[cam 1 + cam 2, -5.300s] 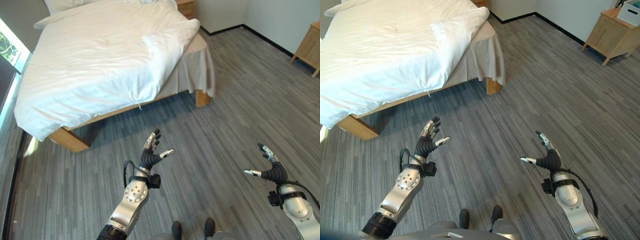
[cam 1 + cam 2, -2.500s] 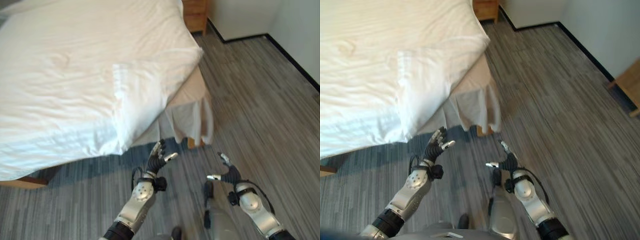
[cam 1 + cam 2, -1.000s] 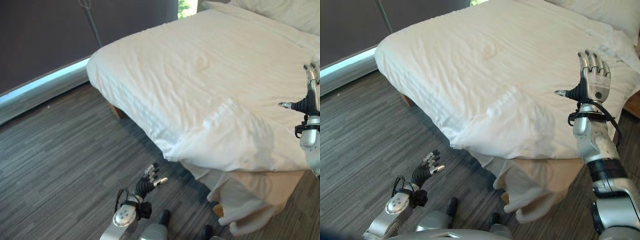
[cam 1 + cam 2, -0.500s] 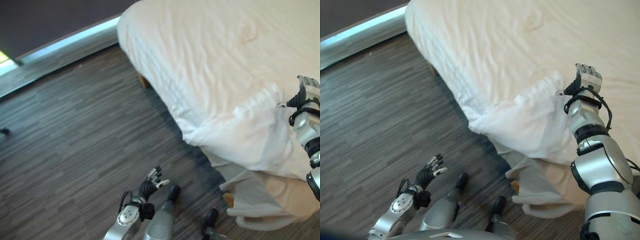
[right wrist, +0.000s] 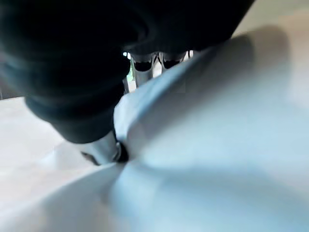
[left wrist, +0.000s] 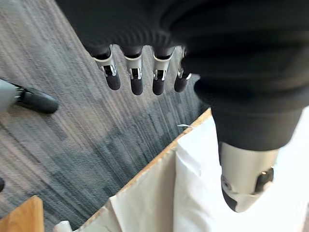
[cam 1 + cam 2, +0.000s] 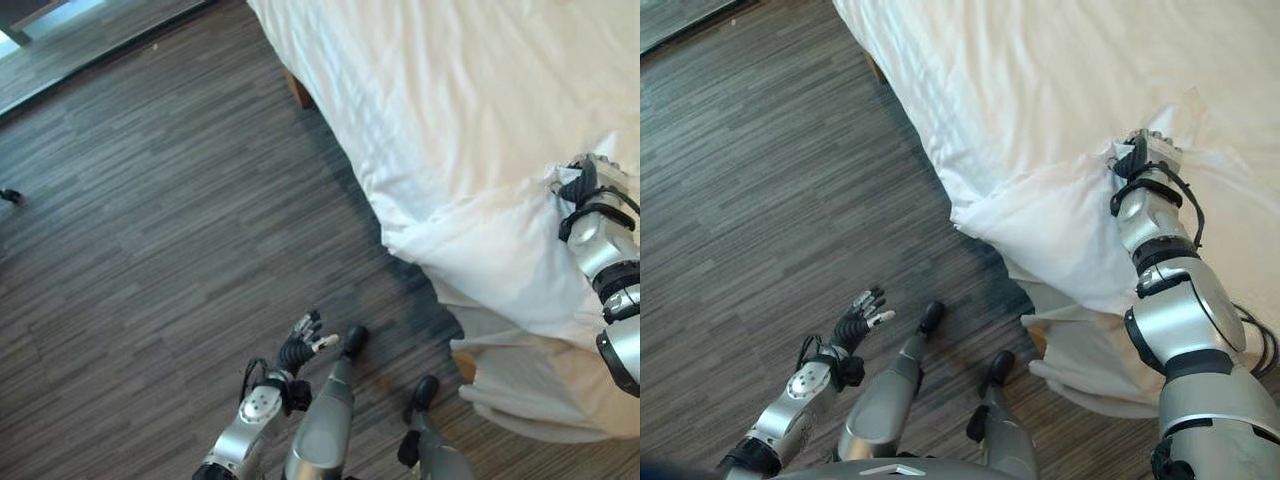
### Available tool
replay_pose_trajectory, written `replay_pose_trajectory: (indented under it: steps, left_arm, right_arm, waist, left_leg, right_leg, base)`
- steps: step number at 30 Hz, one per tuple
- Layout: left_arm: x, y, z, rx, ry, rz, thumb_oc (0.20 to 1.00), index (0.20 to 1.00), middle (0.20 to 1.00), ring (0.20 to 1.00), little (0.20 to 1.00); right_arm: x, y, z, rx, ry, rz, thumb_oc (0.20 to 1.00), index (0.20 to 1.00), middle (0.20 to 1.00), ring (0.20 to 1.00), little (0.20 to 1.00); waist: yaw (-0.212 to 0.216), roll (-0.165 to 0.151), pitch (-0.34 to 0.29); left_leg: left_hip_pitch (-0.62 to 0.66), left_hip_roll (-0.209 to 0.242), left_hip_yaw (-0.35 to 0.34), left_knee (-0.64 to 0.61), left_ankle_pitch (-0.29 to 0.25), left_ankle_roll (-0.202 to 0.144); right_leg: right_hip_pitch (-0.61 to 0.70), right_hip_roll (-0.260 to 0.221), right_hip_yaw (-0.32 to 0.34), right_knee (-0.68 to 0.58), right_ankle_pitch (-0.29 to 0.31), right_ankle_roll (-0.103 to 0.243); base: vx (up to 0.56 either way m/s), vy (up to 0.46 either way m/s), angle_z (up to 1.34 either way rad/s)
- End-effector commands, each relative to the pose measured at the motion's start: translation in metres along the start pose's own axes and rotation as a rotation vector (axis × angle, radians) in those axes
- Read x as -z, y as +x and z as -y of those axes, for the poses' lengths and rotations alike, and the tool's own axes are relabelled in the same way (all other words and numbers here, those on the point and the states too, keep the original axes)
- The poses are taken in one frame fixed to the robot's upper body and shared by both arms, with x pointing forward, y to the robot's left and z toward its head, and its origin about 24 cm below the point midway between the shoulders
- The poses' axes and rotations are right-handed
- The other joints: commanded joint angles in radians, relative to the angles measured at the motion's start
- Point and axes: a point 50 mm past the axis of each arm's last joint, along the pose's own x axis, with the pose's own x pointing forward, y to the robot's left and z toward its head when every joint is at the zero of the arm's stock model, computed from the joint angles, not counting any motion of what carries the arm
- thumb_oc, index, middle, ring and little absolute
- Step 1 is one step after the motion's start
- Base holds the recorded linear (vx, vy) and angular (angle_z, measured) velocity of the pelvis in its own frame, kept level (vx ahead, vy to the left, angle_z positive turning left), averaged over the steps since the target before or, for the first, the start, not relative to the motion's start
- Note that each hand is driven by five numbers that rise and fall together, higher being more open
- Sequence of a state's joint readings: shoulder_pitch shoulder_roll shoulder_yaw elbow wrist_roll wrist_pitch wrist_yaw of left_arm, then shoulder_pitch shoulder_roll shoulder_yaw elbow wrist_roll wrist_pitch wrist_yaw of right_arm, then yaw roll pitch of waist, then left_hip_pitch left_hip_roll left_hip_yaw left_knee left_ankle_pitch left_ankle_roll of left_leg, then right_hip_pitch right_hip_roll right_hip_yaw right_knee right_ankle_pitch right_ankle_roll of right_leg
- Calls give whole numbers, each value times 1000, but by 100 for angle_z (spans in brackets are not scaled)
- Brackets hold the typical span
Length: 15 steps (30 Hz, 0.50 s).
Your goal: Making the bed.
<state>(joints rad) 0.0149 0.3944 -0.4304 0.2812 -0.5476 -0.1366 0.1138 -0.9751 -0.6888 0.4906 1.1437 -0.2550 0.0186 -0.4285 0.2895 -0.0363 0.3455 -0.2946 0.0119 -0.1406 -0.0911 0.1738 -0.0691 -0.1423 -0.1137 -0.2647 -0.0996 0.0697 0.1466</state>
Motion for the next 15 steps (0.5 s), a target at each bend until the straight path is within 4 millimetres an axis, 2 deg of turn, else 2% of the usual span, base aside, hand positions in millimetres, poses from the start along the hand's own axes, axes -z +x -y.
replay_pose_trajectory:
  steps: [1,5,7,8,9,12,13,15]
  left_arm:
    - [-3,-3,8,-5,-87,48,1000,1000,1000,1000,1000]
    - [-2,-4,5,-26,-93,40,1000,1000,1000,1000,1000]
    - [-1,-5,3,-37,-71,37,1000,1000,1000,1000,1000]
    - [-3,-4,4,-33,-57,39,1000,1000,1000,1000,1000]
    - [-2,-4,4,-32,-56,36,1000,1000,1000,1000,1000]
    - [-2,-4,7,-16,-21,33,1000,1000,1000,1000,1000]
    - [-3,-3,10,-8,-8,38,1000,1000,1000,1000,1000]
    - [-6,-1,12,-6,6,49,1000,1000,1000,1000,1000]
  right_arm:
    - [22,-16,-17,-39,40,-35,200,200,200,200,200]
    - [31,-68,-59,-126,179,24,200,200,200,200,200]
    - [41,-100,-72,-168,249,22,200,200,200,200,200]
    - [43,-126,-85,-231,299,32,200,200,200,200,200]
    - [43,-127,-85,-233,298,30,200,200,200,200,200]
    - [50,-168,-101,-352,330,35,200,200,200,200,200]
    - [56,-188,-112,-413,353,-8,200,200,200,200,200]
    - [61,-209,-128,-491,357,-56,200,200,200,200,200]
  waist:
    - [-38,-2,-17]
    - [-99,-3,-39]
    - [-128,-6,-55]
    - [-157,-10,-63]
    - [-155,-11,-64]
    - [-197,-17,-79]
    - [-214,-18,-82]
    - [-233,-15,-89]
  left_leg:
    - [40,28,103,4,-105,-24]
    - [87,32,131,4,-129,-12]
    - [114,33,144,4,-142,-5]
    - [135,34,157,4,-151,2]
    - [137,34,157,4,-151,2]
    - [176,34,175,4,-163,10]
    - [186,34,181,4,-168,14]
    - [202,35,192,4,-173,15]
  right_leg:
    - [81,-28,4,12,-83,12]
    - [108,-35,18,12,-86,15]
    - [125,-40,28,12,-87,18]
    - [138,-43,37,12,-87,21]
    - [140,-44,37,12,-87,21]
    - [163,-48,52,12,-88,22]
    - [169,-50,62,12,-87,22]
    - [175,-51,74,12,-86,23]
  base:
    - [13,12,-4]
    - [35,12,-18]
    - [53,-4,-23]
    - [37,-8,-22]
    - [32,-14,-27]
    - [33,2,-24]
    - [26,22,-17]
    - [10,20,-26]
